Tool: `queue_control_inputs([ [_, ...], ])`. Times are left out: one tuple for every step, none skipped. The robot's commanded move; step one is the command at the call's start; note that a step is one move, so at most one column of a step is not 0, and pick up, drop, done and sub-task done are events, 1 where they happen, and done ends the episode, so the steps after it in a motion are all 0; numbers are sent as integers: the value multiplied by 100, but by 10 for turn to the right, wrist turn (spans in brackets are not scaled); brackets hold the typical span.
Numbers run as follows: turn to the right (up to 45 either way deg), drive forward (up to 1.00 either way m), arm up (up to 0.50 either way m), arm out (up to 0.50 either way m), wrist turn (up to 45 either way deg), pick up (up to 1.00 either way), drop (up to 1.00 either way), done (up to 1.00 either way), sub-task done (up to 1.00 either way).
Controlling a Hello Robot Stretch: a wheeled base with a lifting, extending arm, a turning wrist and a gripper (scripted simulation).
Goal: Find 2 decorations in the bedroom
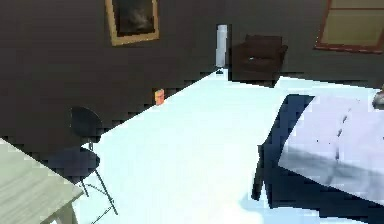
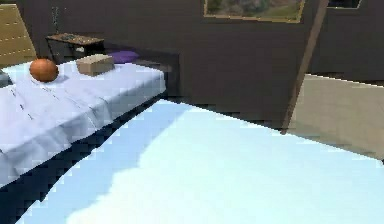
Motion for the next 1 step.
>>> queue_control_inputs([
  [0, 100, 0, 0, 0, 0, 0, 0, 0],
])
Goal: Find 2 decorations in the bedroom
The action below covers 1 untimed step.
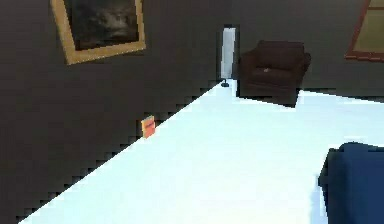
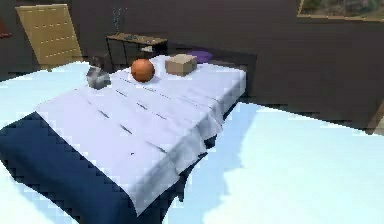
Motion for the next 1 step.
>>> queue_control_inputs([
  [0, 15, 0, 0, 0, 0, 0, 0, 0],
])
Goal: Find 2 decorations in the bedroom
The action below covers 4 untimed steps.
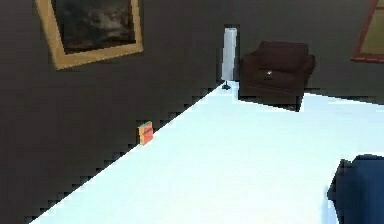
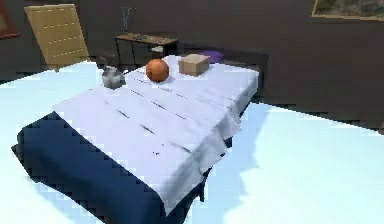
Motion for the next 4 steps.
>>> queue_control_inputs([
  [270, 0, 0, 0, 0, 0, 0, 0, 0],
  [0, 100, 0, 0, 0, 0, 0, 0, 0],
  [0, 95, 0, 0, 0, 0, 0, 0, 0],
  [450, 0, 0, 0, 0, 0, 0, 0, 0],
])
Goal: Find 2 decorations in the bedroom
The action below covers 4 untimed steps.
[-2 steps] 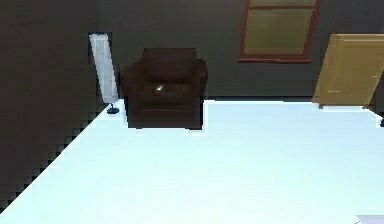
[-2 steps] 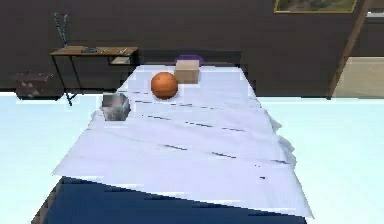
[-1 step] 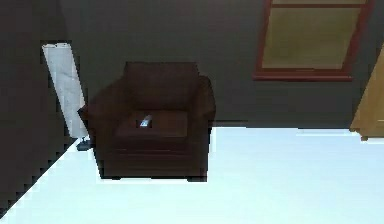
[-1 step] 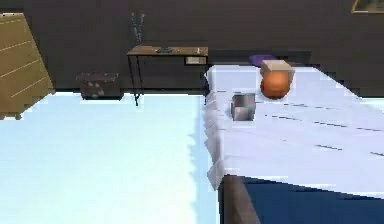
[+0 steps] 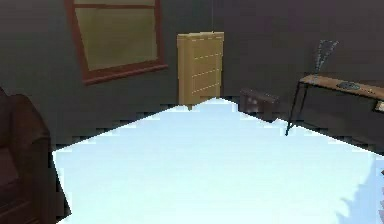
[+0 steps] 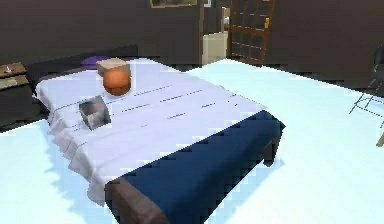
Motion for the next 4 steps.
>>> queue_control_inputs([
  [240, 0, 0, 0, 0, 0, 0, 0, 0],
  [0, 100, 0, 0, 0, 0, 0, 0, 0],
  [120, 0, 0, 0, 0, 0, 0, 0, 0],
  [0, 10, 0, 0, 0, 0, 0, 0, 0],
])
